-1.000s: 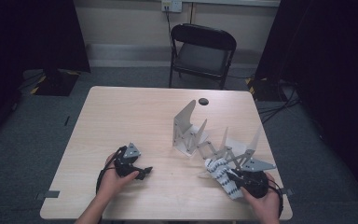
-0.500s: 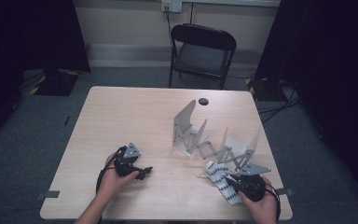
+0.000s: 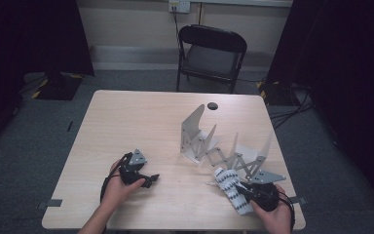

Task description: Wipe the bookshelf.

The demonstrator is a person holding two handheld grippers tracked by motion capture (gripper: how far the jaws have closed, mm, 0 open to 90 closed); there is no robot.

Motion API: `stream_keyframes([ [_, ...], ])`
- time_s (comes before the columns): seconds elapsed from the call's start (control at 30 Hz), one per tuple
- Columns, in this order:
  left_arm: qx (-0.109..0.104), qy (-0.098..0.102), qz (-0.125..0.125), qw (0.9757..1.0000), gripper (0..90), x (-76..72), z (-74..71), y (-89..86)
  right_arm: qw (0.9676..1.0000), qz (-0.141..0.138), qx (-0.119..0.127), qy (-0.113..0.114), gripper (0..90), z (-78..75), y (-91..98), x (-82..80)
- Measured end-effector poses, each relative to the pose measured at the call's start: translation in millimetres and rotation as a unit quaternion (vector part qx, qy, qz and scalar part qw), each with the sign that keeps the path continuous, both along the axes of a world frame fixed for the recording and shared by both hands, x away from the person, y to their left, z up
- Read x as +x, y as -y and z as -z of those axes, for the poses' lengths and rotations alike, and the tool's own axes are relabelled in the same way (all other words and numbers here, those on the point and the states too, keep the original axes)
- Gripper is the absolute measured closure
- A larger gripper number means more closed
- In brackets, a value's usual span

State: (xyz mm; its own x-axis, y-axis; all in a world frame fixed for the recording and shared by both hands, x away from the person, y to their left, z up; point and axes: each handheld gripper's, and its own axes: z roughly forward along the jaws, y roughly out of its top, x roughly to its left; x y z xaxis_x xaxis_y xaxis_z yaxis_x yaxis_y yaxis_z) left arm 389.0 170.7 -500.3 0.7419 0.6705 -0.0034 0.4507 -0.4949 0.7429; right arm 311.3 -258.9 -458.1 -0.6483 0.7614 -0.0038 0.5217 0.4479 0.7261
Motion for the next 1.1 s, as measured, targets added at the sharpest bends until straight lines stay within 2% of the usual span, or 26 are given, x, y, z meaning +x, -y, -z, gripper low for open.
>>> stream_keyframes([
  [0.17,-0.001,0.0,0.0,1.0,16.5,0.0,0.1,0.1,0.9999,-0.001,0.008,0.013,78.6,-12.0,-0.1,-1.9],
  [0.33,0.0,0.0,0.0,1.0,16.5,0.0,0.0,0.0,0.9992,-0.011,0.012,0.037,78.6,-33.4,-1.7,-5.2],
  [0.37,0.0,0.0,0.0,1.0,16.5,0.0,0.0,0.0,0.9992,-0.011,0.012,0.037,78.6,-33.4,-1.7,-5.2],
  [0.4,0.0,0.0,0.0,1.0,16.5,0.0,0.0,0.0,0.9987,-0.012,0.016,0.047,78.6,-42.6,-1.4,-5.1],
  [0.43,0.0,0.0,0.0,1.0,16.5,0.0,0.0,0.0,0.9987,-0.012,0.016,0.047,78.6,-42.6,-1.4,-5.1],
  [0.5,0.0,0.0,0.0,1.0,16.5,0.0,0.0,0.0,0.998,-0.013,0.021,0.059,78.6,-52.5,-0.6,-4.5],
  [0.53,0.0,0.0,0.0,1.0,16.5,0.0,0.0,0.0,0.997,-0.009,0.027,0.072,78.6,-63.0,1.5,-3.8],
  [0.6,0.0,0.0,0.0,1.0,16.5,0.0,0.1,0.1,0.9965,-0.007,0.03,0.077,78.6,-66.8,2.7,-3.4],
  [0.67,0.0,0.0,0.0,1.0,16.5,0.0,0.0,0.0,0.9951,0.004,0.041,0.09,78.6,-78.2,9.1,-1.6],
  [0.8,0.0,0.0,0.0,1.0,16.5,0.0,0.0,0.0,0.9952,0.012,0.045,0.086,78.7,-74.9,14.1,0.7],
  [0.93,0.0,0.0,0.0,1.0,16.5,0.0,0.0,0.0,0.9974,0.023,0.037,0.058,78.6,-47.9,18.9,1.0],
  [0.97,0.0,0.0,0.0,1.0,16.5,0.0,0.0,0.0,0.9974,0.023,0.037,0.058,78.6,-47.9,18.9,1.0],
  [1.0,0.0,0.0,0.0,1.0,16.5,0.0,0.0,0.0,0.998,0.026,0.034,0.047,78.6,-37.0,20.4,1.1],
  [1.03,0.0,0.0,0.0,1.0,16.5,0.0,0.0,0.0,0.998,0.026,0.034,0.047,78.6,-37.0,20.4,1.1],
  [1.1,0.0,0.0,0.0,1.0,16.5,0.0,0.0,0.0,0.9989,0.029,0.021,0.03,78.6,-22.2,21.7,1.5],
])
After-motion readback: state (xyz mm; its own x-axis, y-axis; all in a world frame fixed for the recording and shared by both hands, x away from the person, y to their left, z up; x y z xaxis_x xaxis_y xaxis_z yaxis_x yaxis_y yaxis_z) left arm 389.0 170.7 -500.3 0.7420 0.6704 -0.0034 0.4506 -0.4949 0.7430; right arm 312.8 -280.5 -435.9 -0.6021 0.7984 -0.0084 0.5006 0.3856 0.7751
